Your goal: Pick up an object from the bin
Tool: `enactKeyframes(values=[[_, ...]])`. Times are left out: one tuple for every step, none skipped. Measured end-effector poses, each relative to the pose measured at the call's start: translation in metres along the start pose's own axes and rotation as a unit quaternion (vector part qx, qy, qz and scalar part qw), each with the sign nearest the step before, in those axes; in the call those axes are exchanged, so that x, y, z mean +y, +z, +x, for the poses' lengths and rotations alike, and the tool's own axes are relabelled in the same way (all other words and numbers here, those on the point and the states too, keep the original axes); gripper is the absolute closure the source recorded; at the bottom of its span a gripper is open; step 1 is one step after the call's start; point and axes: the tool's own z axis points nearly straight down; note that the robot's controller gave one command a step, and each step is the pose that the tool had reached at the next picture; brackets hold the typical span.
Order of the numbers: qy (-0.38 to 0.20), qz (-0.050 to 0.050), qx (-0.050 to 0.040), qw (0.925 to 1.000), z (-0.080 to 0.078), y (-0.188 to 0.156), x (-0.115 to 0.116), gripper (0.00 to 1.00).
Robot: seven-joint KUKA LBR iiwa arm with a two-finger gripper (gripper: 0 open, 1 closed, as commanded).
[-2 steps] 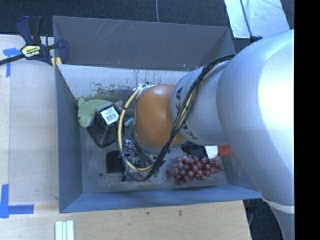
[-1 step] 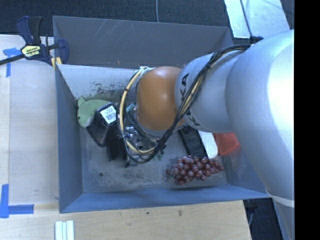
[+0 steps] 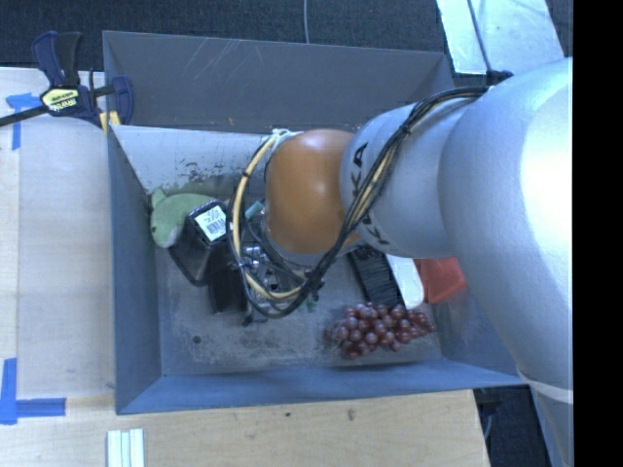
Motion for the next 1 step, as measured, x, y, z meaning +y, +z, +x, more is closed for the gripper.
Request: enactKeyframes(values=[[-0.002,0.001,0.0021,1.0,-0.0021,-0.0166,0.0058,1.0]])
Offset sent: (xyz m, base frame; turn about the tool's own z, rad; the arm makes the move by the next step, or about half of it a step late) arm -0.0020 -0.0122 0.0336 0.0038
